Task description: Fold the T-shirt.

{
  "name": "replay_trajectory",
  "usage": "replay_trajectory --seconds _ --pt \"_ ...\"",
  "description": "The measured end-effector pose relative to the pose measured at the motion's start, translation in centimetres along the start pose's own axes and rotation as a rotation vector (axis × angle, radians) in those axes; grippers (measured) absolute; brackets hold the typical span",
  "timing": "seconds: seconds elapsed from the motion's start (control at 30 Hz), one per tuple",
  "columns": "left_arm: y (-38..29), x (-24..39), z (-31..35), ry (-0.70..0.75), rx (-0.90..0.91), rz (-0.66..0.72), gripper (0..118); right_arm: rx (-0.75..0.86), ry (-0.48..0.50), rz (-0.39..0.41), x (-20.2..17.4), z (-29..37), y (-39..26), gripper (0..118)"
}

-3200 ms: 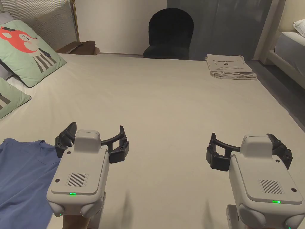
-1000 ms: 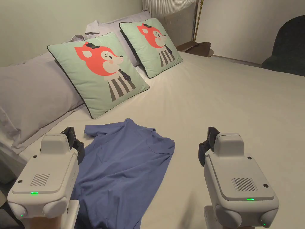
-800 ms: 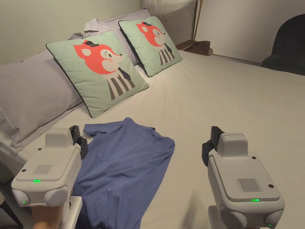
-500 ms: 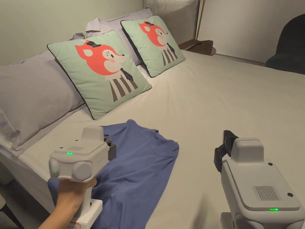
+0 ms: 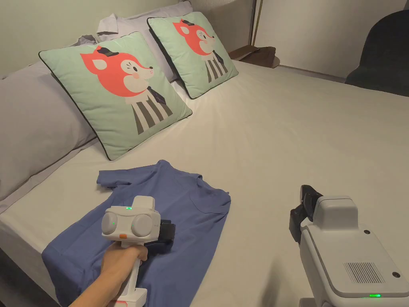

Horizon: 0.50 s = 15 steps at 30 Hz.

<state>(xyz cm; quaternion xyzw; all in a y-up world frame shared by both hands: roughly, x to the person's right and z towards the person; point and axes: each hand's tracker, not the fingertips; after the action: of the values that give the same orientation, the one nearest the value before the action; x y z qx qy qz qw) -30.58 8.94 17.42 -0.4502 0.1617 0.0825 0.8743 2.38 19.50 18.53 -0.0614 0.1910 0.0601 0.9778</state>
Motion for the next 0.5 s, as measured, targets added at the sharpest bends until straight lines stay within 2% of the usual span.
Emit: replay_trajectory --seconds 0.03,0.07,0.1,0.13,0.17,0.2,0.33,0.5 --pt "-0.3 0.1 0.9 -0.015 0.028 0.014 77 -0.003 -0.004 0.000 0.2 0.1 -0.1 0" --pt "-0.4 0.4 1.6 -0.006 0.045 0.020 66 -0.006 -0.007 -0.002 0.5 0.2 -0.1 0" --pt "-0.4 0.5 2.2 -0.028 0.045 0.019 37 -0.008 -0.012 -0.006 0.8 0.2 -0.2 0" --pt "0.5 -0.2 1.1 -0.036 0.040 0.022 21 -0.009 -0.017 -0.009 1.0 0.3 -0.3 0" --pt "0.7 -0.1 1.3 -0.006 0.051 0.015 10 -0.012 -0.019 -0.014 1.2 0.4 -0.2 0" --pt "0.6 -0.3 1.6 -0.006 0.062 -0.001 5 -0.012 -0.022 -0.018 1.3 0.6 -0.2 0" --pt "0.6 -0.6 2.6 -0.033 0.090 0.002 4 0.005 -0.032 -0.030 1.9 1.5 0.2 0" --pt "1.1 0.6 6.0 -0.031 0.170 -0.057 3 0.026 -0.033 -0.036 2.7 2.5 0.8 0"
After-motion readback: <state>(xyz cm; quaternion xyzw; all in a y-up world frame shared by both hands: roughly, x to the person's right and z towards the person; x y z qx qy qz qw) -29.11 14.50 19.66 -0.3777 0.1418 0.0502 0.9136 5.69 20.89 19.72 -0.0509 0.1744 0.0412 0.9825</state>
